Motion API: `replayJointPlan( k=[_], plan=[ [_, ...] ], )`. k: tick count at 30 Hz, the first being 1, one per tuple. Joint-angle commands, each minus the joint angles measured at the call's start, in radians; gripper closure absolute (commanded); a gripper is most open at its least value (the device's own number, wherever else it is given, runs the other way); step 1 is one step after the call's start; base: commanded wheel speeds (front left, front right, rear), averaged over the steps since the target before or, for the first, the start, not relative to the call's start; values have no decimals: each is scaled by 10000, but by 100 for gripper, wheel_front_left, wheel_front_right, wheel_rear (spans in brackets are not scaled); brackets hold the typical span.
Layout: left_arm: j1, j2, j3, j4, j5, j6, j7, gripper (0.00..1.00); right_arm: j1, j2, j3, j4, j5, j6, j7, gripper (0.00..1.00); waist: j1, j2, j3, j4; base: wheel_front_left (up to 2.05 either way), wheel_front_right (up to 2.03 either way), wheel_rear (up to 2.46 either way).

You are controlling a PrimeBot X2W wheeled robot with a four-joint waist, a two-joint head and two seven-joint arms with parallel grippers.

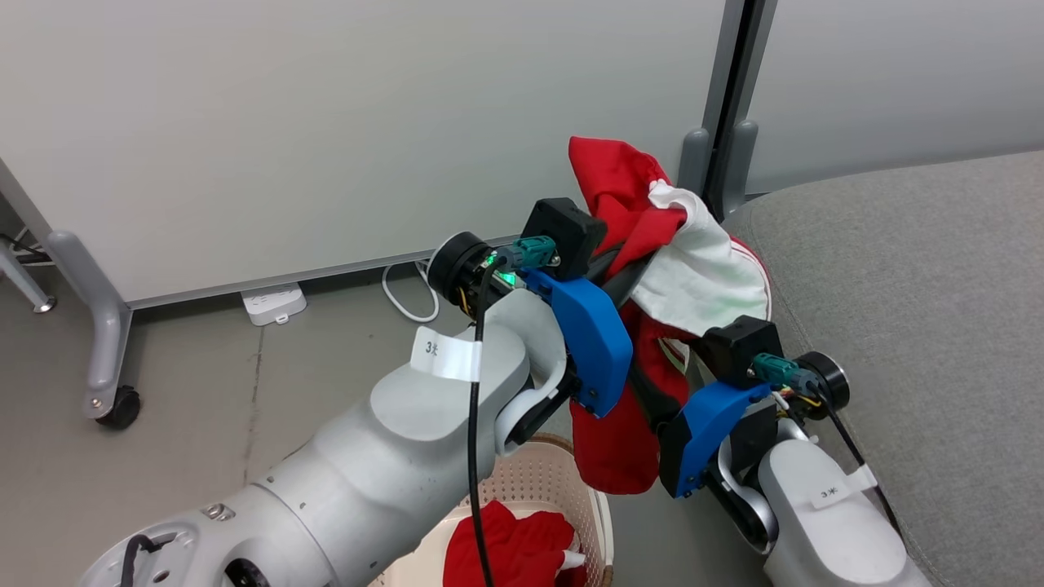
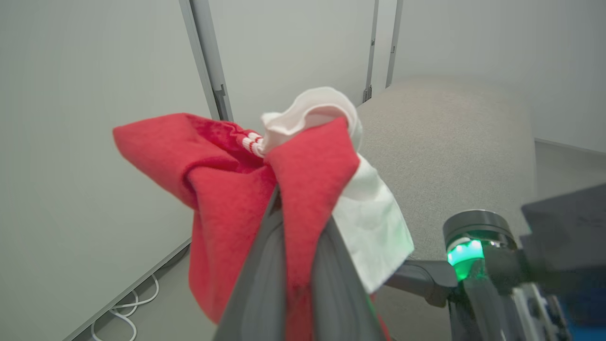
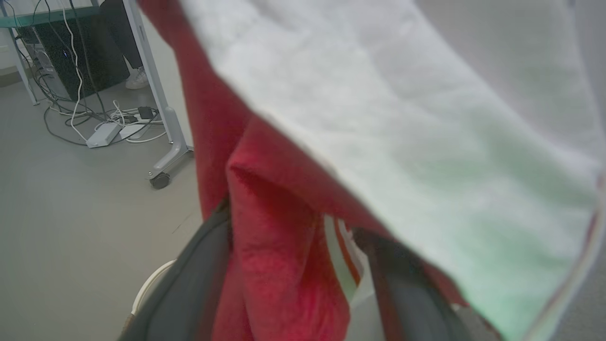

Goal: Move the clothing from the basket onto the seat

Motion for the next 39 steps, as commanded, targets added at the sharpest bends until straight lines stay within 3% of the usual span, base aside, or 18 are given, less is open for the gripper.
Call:
replayJointPlan(
  k=[1, 7, 8, 9, 10, 39],
  plan=[
    [-184, -1, -31, -77, -75, 32, -76, 100, -432, -32, 106, 380, 43, 3, -152, 0, -1, -1, -13, 78, 0, 0, 0],
    [-140, -2, -122, -222, -111, 14, -101, 100, -1109, -32, 491, 1445, 375, 3, -383, 0, -1, -1, -46, 173, 0, 0, 0],
    [-125, -1, -132, -225, -119, -2, -101, 100, -1187, -32, 584, 1586, 425, 3, -397, 52, -1, -1, -57, 176, 0, 0, 0],
    [-110, -1, -140, -222, -119, -17, -102, 100, -1271, -32, 670, 1677, 487, 3, -500, 86, -1, -1, -68, 173, 0, 0, 0],
    [-93, -1, -149, -210, -122, -27, -106, 100, -1343, -32, 740, 1768, 543, 4, -551, 100, -1, -1, -80, 167, 0, 0, 0],
    [110, -1, -206, 428, -235, -50, -245, 100, -1601, -32, 1331, 2411, 998, 4, -1153, 100, -1, -1, -199, -191, 0, 0, 0]
  ],
)
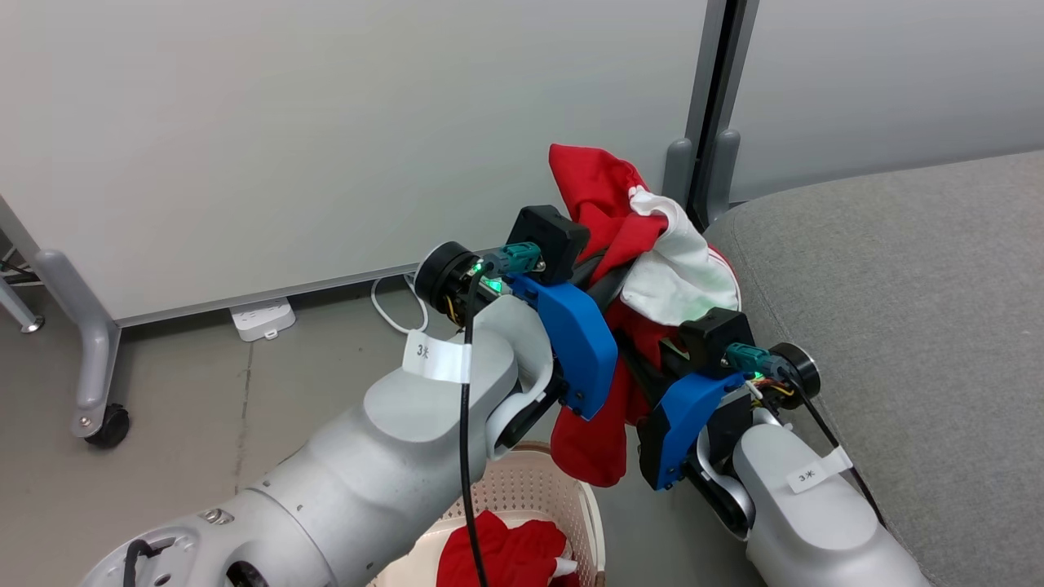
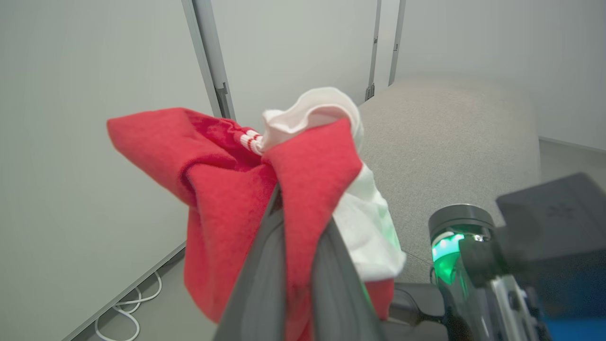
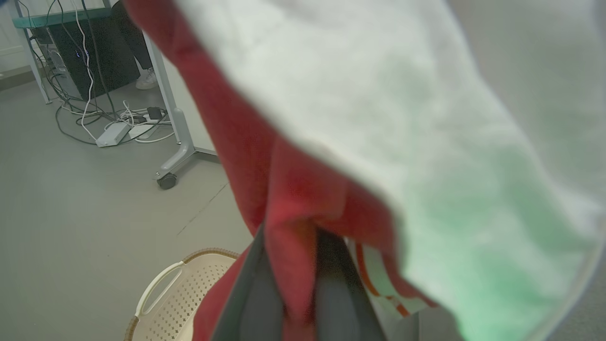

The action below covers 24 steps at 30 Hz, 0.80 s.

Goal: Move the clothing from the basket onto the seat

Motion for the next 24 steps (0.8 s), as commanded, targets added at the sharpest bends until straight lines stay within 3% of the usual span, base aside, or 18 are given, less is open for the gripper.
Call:
replayJointPlan(
  k=[1, 2, 3, 4, 5, 24],
  plan=[
    [34, -3, -44, 28, -37, -16, -86, 100, -152, -32, -21, 42, -18, 3, -78, 100, 0, -1, -9, 6, 0, 0, 0],
    [51, -3, -45, 32, -24, -27, -99, 100, -157, -32, -32, 56, -34, 1, -94, 100, 0, -1, -12, 6, 0, 0, 0],
    [61, -3, -45, 28, -3, -32, -135, 93, -155, -32, -42, 71, -50, 1, -105, 100, 0, -1, -16, 6, 0, 0, 0],
    [74, -3, -45, 31, 16, -30, -155, 54, -157, -32, -49, 85, -69, 1, -97, 100, 0, -1, -19, 6, 0, 0, 0],
    [98, -1, -45, 40, 35, -39, -162, 0, -157, -32, -48, 95, -71, 1, -106, 100, 0, -1, -21, 4, 0, 0, 0],
    [731, 6, 382, 790, 46, 57, -1171, 0, -147, -32, -407, 76, -262, 1, -213, 100, 0, -1, 117, 74, 0, 0, 0]
  ],
)
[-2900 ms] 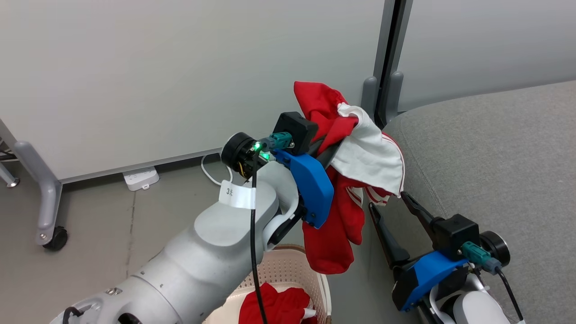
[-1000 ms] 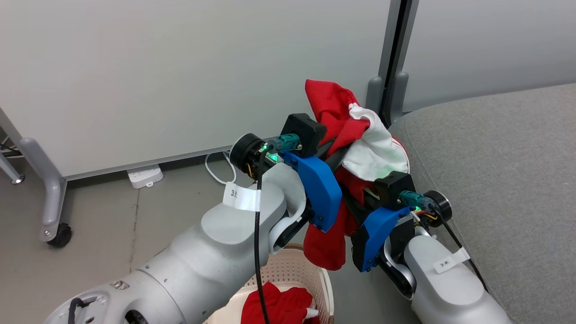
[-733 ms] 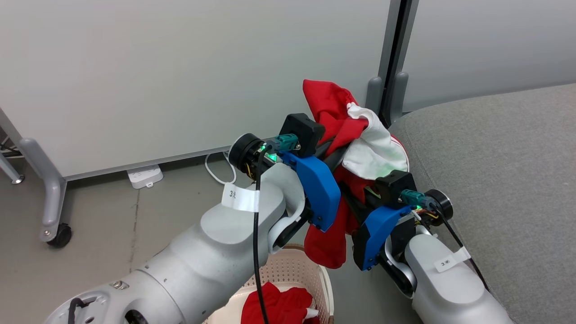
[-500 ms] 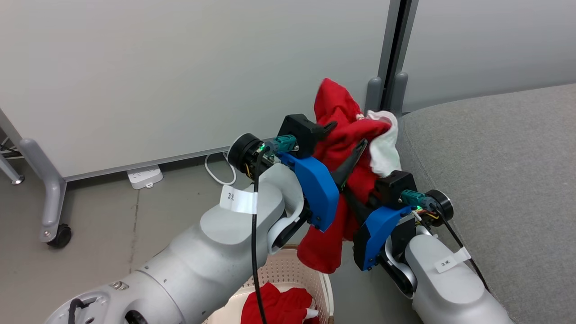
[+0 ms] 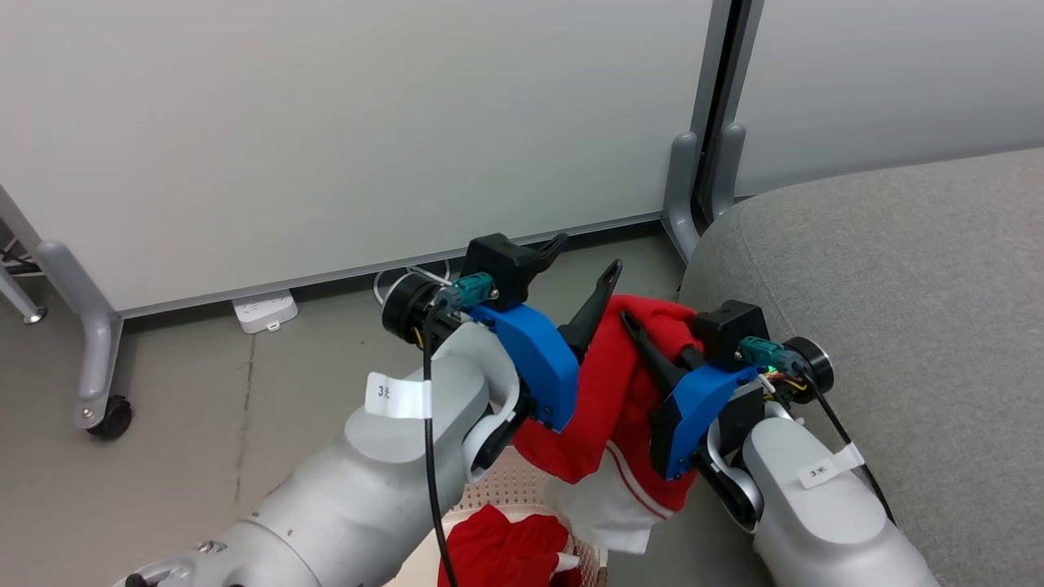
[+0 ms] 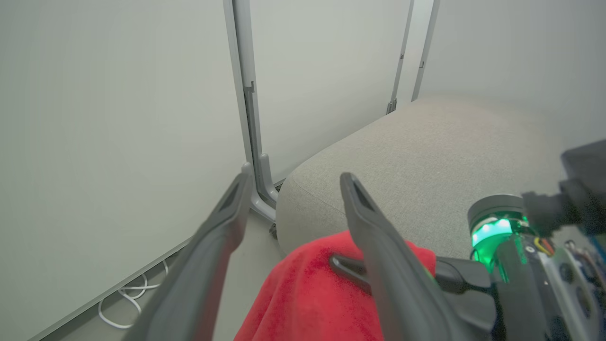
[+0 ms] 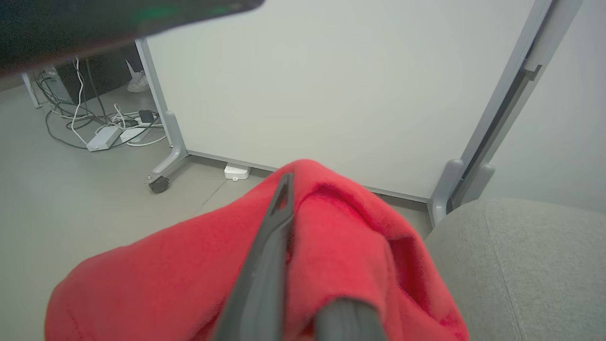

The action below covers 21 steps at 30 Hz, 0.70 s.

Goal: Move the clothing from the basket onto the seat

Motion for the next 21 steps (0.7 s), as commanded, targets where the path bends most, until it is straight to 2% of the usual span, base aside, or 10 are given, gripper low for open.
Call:
replayJointPlan(
  k=[1, 12, 17, 21],
  plan=[
    [315, 52, 181, 167, 237, 13, -82, 0, -70, -32, -136, -67, -105, 1, -71, 100, 0, 0, 31, 41, 0, 0, 0],
    [2972, 1205, 3549, -1747, 3041, 374, -95, 0, 224, -30, -750, -527, -543, 1, 22, 100, 0, 0, 171, 162, 0, 0, 0],
    [4251, 1523, 4931, -2525, 4313, 258, -96, 0, 318, -30, -877, -754, -657, 3, 118, 100, 0, 0, 181, 167, 0, 0, 0],
    [5035, 1525, 5911, -2957, 5087, 108, -97, 0, 446, -32, -976, -926, -736, 1, 183, 100, 0, 0, 180, 183, 0, 0, 0]
  ],
)
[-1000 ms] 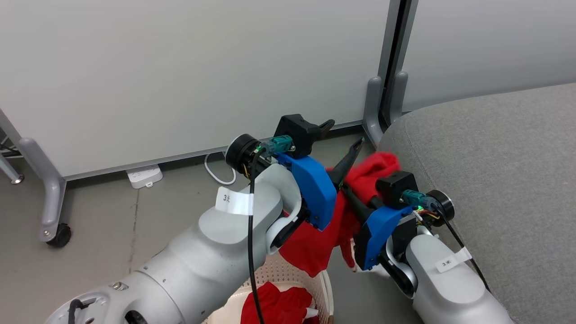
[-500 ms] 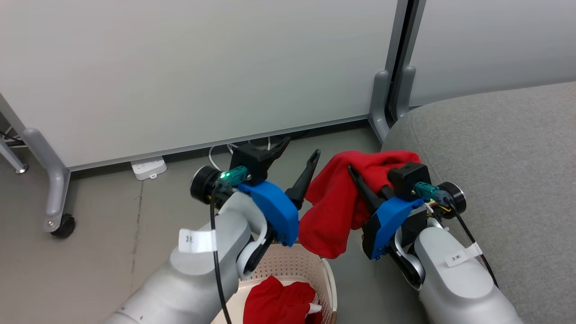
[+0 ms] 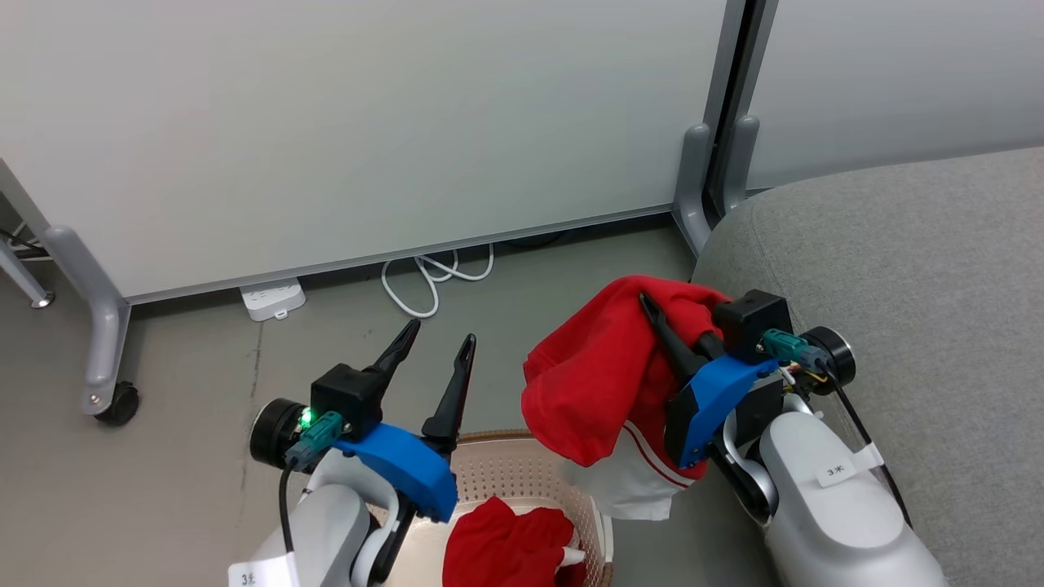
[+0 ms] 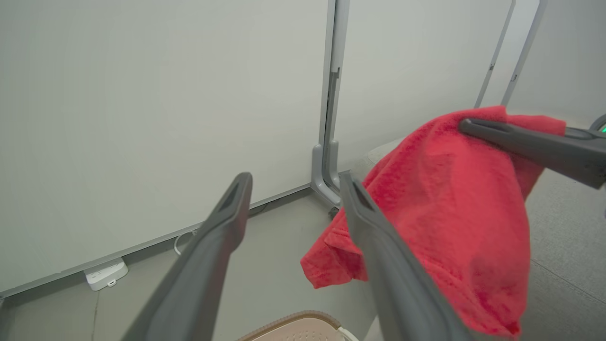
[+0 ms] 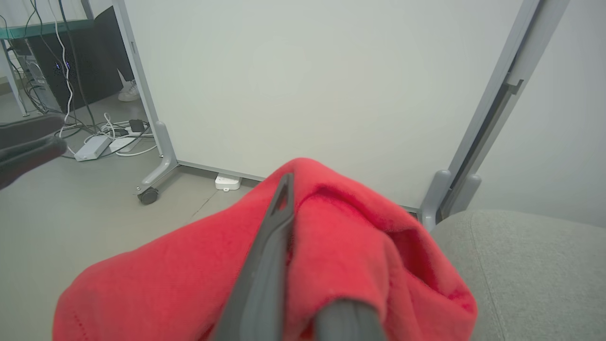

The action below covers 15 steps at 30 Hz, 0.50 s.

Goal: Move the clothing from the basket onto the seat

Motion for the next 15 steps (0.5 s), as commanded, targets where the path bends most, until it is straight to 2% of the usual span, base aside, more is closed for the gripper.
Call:
replayJointPlan(
  k=[1, 8, 15],
  plan=[
    [413, 1, 465, -238, 381, -147, -49, 0, 191, -29, -59, -122, -63, 3, 42, 100, 0, 0, -6, 11, 0, 0, 0],
    [1424, -118, 1701, -615, 1386, -554, -50, 0, 346, -29, -123, -347, -91, 3, 142, 100, 0, 0, 9, 13, 0, 0, 0],
    [1839, -352, 2402, -533, 1859, -777, -50, 0, 432, -29, -223, -478, -119, 5, 200, 100, 0, 0, 8, 39, 0, 0, 0]
  ],
)
